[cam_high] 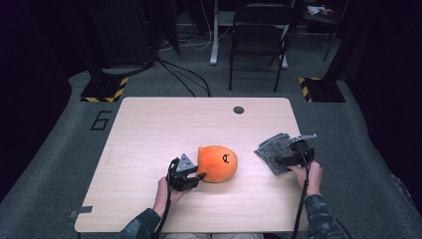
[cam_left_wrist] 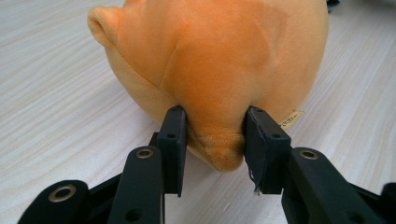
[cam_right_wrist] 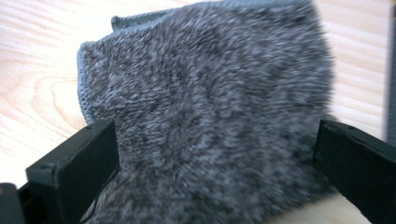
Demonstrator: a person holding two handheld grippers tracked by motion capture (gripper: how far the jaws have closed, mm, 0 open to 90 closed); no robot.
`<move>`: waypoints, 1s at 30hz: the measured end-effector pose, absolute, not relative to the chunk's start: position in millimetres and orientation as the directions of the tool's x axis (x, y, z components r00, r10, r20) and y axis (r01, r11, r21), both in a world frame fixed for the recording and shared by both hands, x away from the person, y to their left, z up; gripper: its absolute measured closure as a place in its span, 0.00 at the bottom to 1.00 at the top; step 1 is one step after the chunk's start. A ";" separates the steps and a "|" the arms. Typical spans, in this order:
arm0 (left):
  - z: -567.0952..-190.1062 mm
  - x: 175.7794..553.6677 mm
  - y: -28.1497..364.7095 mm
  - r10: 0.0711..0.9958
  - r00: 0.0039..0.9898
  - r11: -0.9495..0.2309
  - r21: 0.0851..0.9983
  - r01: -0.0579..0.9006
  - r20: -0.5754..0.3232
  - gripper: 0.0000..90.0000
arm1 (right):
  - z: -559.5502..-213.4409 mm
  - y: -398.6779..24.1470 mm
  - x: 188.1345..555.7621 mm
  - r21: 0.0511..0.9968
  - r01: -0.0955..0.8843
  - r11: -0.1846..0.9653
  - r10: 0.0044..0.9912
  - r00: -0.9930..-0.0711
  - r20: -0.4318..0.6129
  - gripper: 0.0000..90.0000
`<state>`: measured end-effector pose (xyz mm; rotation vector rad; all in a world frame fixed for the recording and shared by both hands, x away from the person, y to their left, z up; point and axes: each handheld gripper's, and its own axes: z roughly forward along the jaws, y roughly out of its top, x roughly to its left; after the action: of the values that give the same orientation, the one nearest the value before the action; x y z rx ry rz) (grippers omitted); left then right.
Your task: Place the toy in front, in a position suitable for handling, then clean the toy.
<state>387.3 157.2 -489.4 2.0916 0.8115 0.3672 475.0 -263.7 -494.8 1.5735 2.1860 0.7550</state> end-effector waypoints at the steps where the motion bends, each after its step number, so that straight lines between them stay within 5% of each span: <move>1: -489.4 387.1 157.4 0.665 0.746 -0.438 0.796 0.418 -0.026 0.69 | -497.5 -263.1 477.5 0.587 0.766 0.261 0.940 -0.341 0.027 0.00; 9: -491.1 386.3 158.5 0.669 0.743 -0.440 0.791 0.425 -0.027 0.69 | -509.3 -254.7 484.3 0.513 0.793 0.330 0.929 -0.369 -0.027 0.00; 17: -489.8 388.5 156.8 0.669 0.743 -0.441 0.790 0.426 -0.028 0.69 | -507.9 -252.8 481.7 0.497 0.822 0.277 0.950 -0.310 -0.016 0.02; 23: -489.7 388.1 155.4 0.674 0.738 -0.437 0.791 0.429 -0.028 0.69 | -502.7 -259.5 478.2 0.518 0.810 0.275 0.949 -0.316 -0.009 0.25; 26: -489.8 388.4 155.2 0.674 0.738 -0.437 0.791 0.427 -0.026 0.69 | -500.7 -263.4 475.3 0.549 0.795 0.258 0.954 -0.299 -0.015 0.52; 30: -489.8 388.9 155.0 0.671 0.741 -0.446 0.790 0.422 -0.017 0.69 | -501.6 -263.8 470.1 0.587 0.769 0.253 0.954 -0.300 -0.018 0.72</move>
<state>388.9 155.0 -489.8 2.1040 0.8208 0.3796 470.1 -263.8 -501.6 1.5748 2.1604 0.6856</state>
